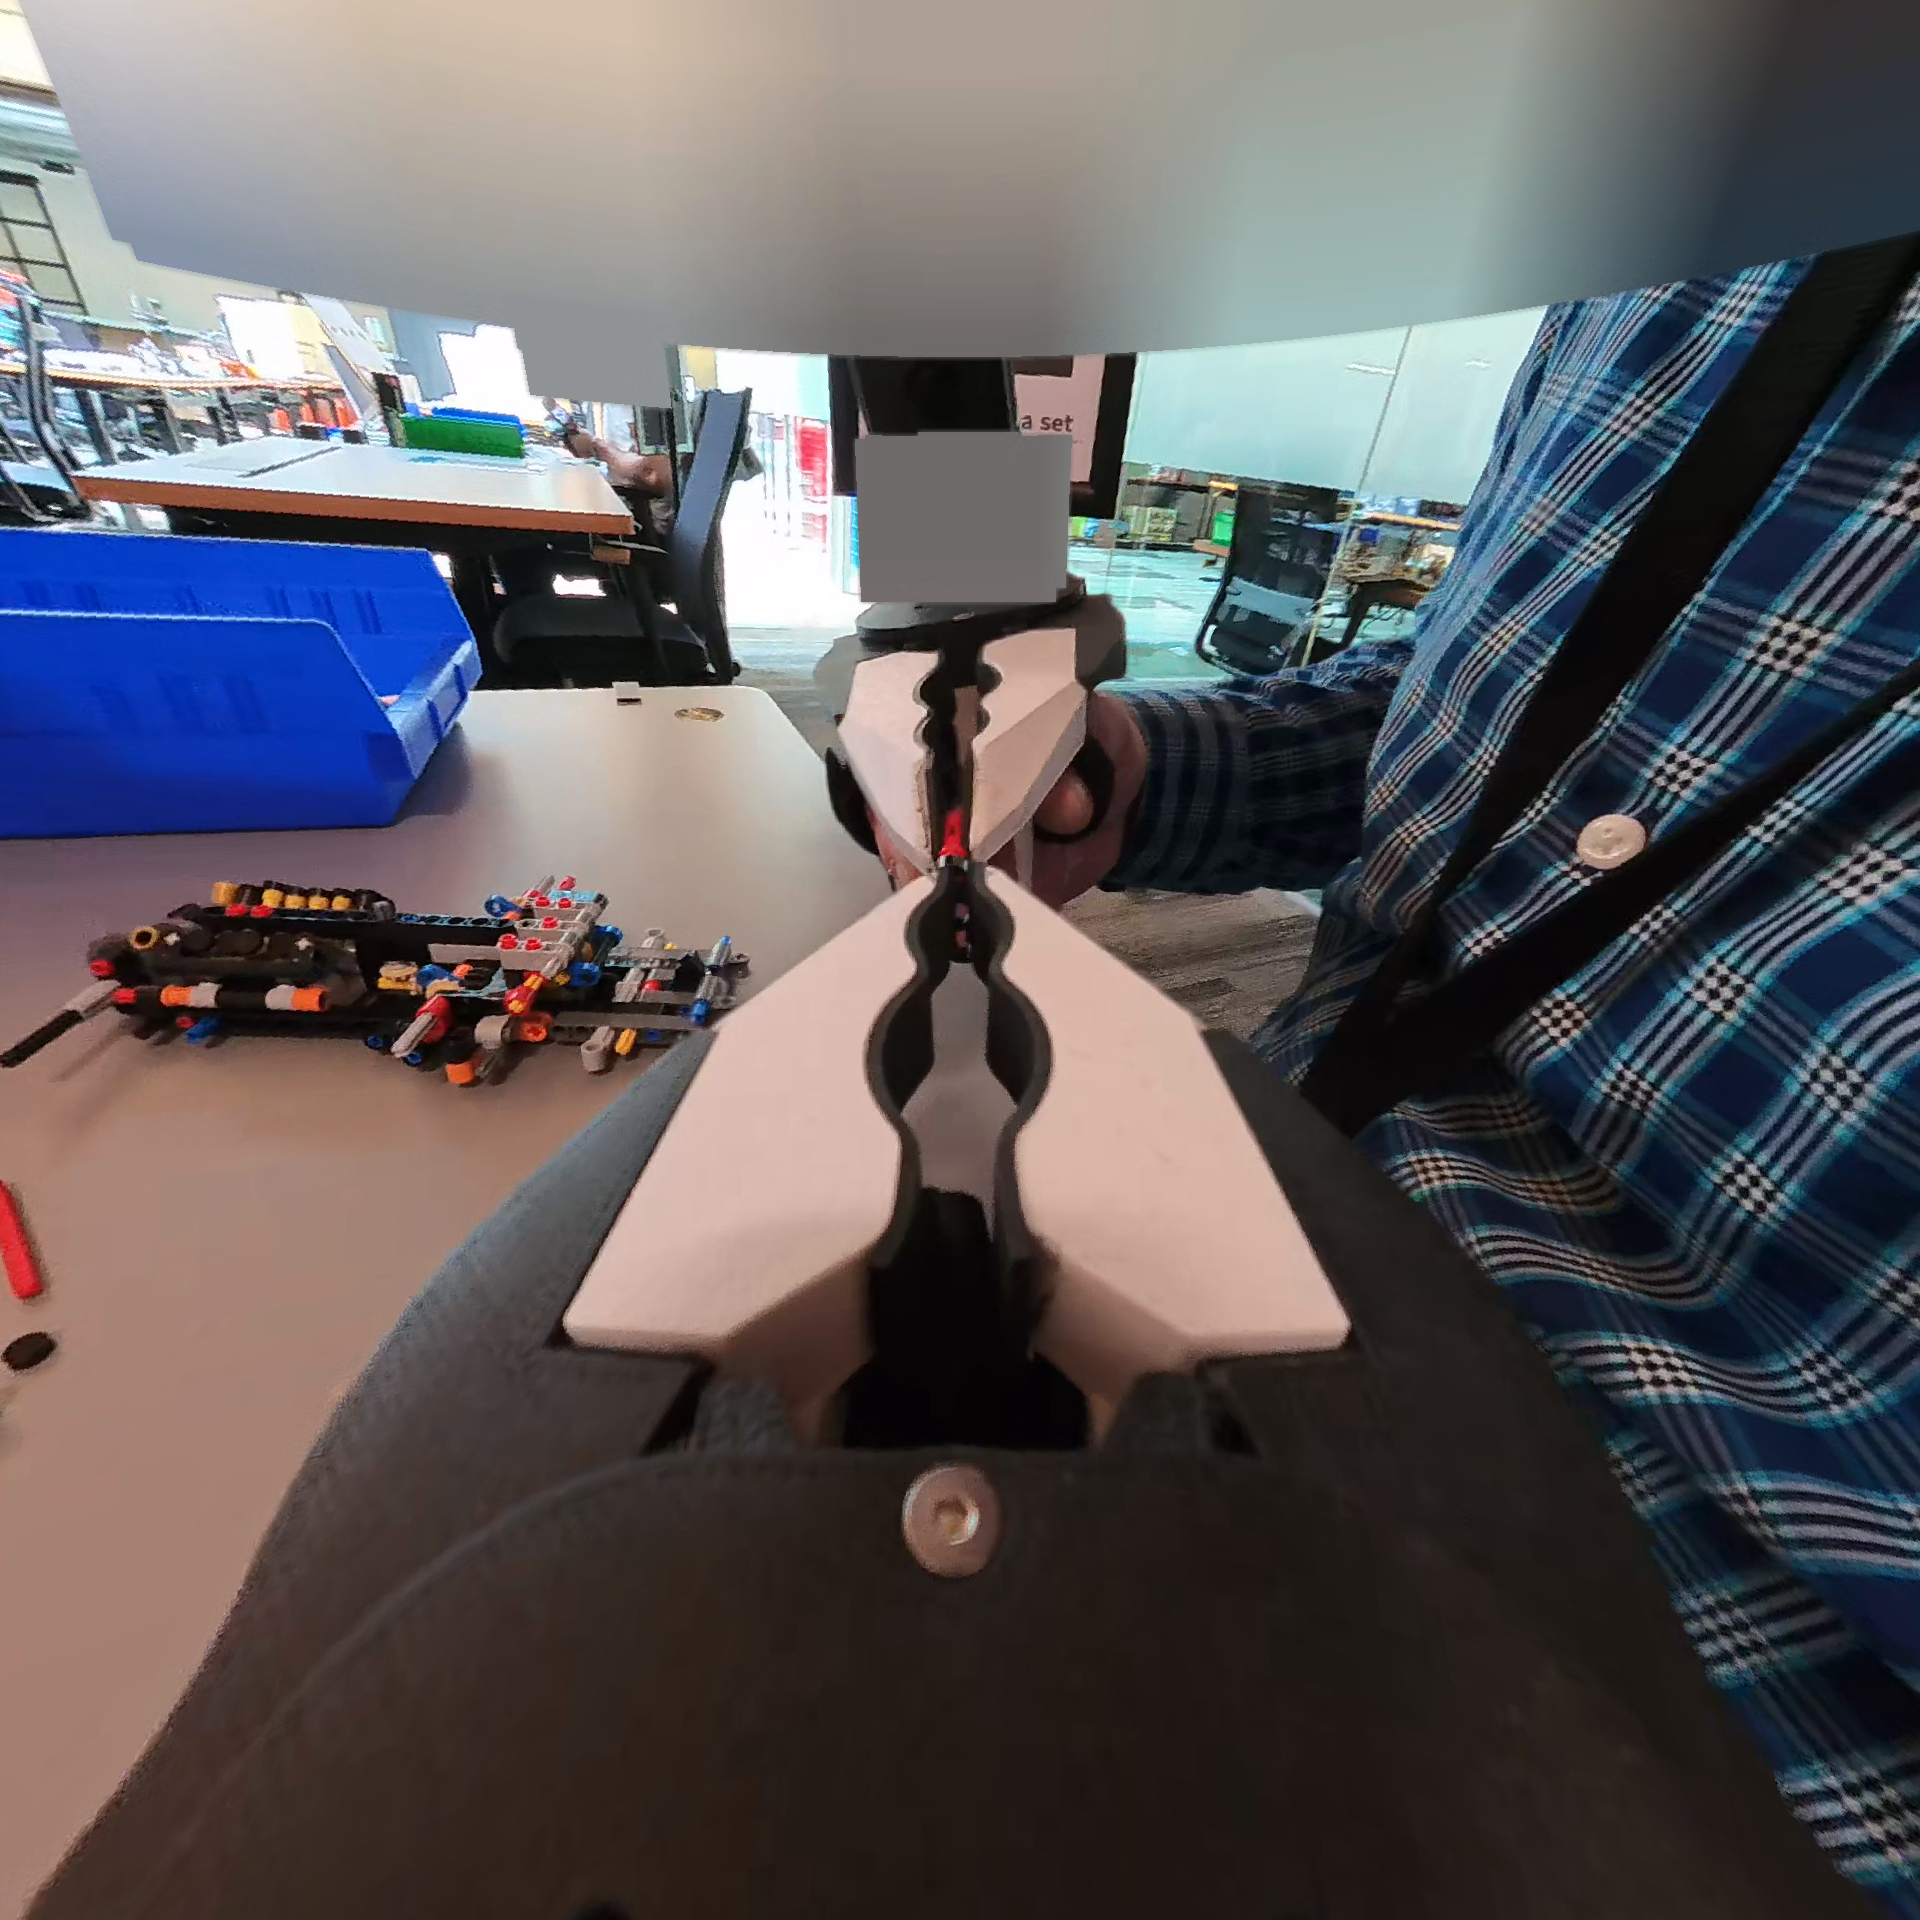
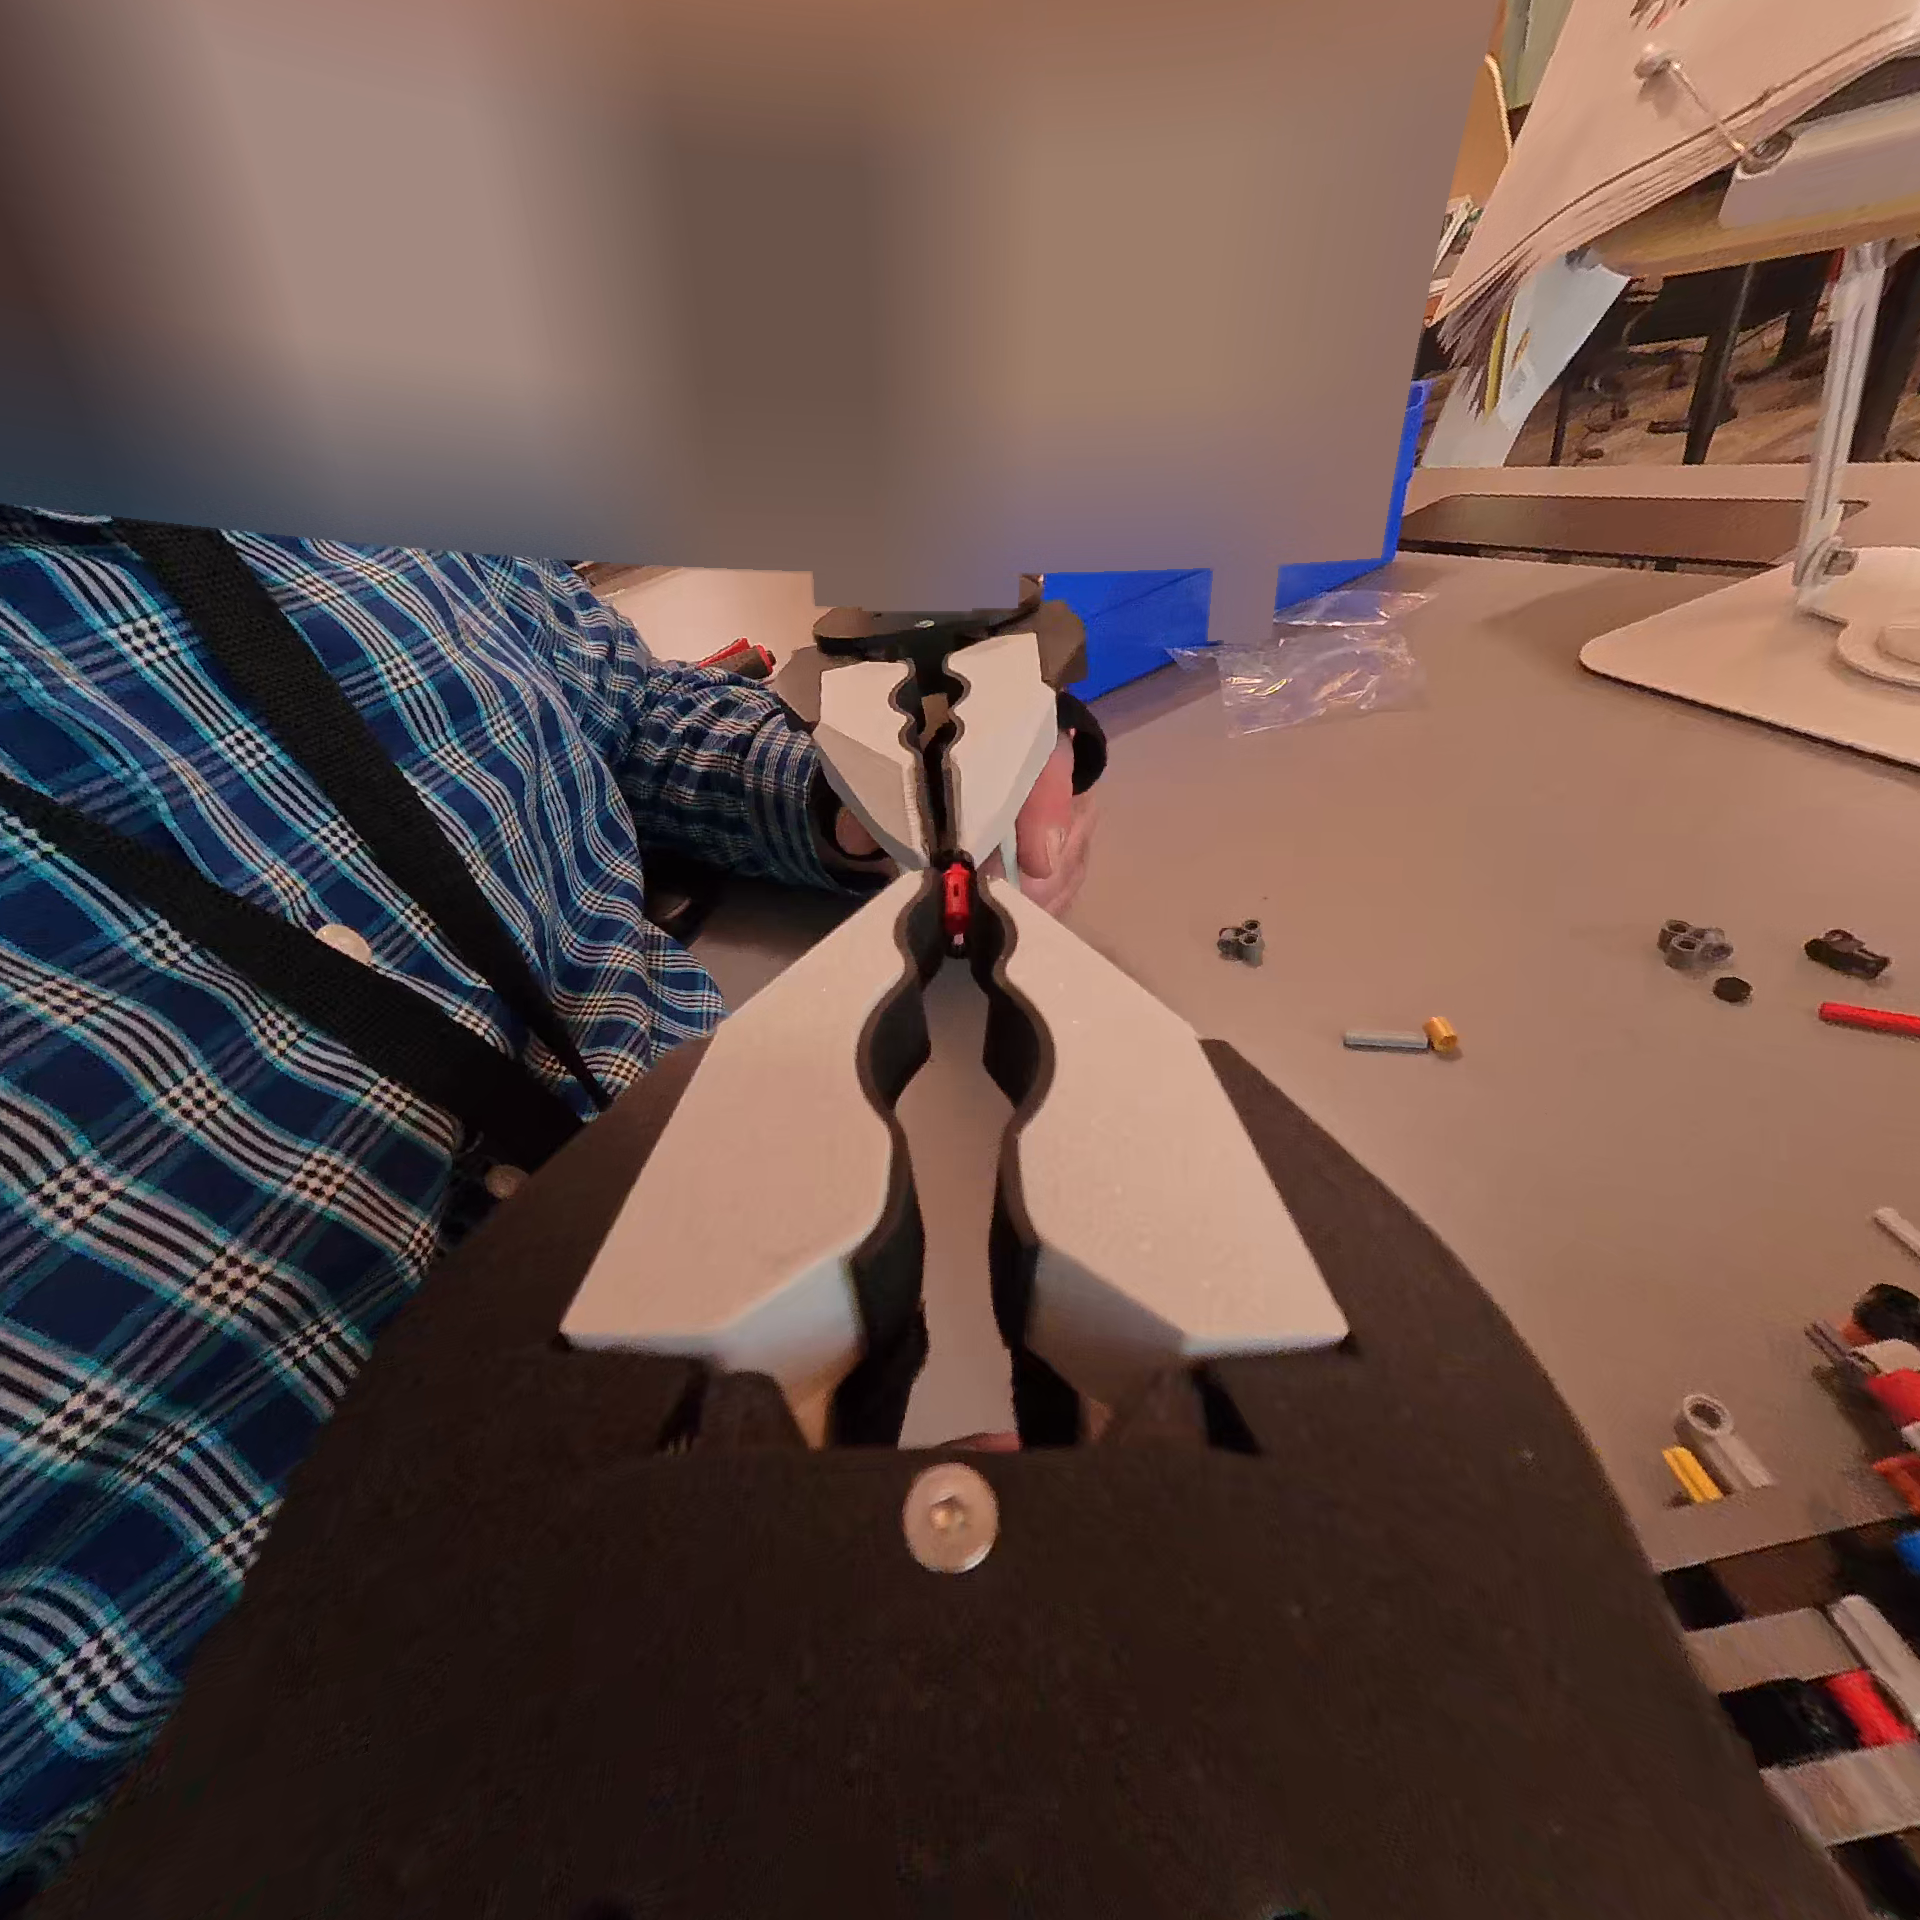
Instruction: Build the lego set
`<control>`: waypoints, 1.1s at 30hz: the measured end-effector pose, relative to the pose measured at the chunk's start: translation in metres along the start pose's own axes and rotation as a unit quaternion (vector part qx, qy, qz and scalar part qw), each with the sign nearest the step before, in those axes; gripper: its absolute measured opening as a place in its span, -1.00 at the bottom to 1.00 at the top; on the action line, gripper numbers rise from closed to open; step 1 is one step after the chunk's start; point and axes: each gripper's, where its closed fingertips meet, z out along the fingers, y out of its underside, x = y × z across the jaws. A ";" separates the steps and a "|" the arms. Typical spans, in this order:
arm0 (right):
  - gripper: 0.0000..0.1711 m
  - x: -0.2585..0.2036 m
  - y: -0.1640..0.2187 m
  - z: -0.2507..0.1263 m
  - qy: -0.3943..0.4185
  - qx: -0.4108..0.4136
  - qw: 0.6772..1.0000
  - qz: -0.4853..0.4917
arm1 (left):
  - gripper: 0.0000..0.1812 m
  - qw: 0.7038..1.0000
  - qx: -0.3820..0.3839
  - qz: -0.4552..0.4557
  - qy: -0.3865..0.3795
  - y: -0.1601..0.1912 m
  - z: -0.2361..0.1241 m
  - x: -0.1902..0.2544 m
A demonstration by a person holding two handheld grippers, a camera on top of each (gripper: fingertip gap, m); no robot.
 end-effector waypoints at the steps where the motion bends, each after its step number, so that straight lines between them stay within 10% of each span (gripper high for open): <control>1: -0.98 0.000 -0.001 0.000 0.001 0.002 1.000 -0.001 | -0.98 1.000 0.001 0.000 -0.002 -0.001 0.000 0.000; 33: -0.98 -0.005 0.004 0.000 -0.007 -0.012 1.000 -0.018 | -0.98 1.000 -0.004 0.017 -0.011 0.004 0.006 0.004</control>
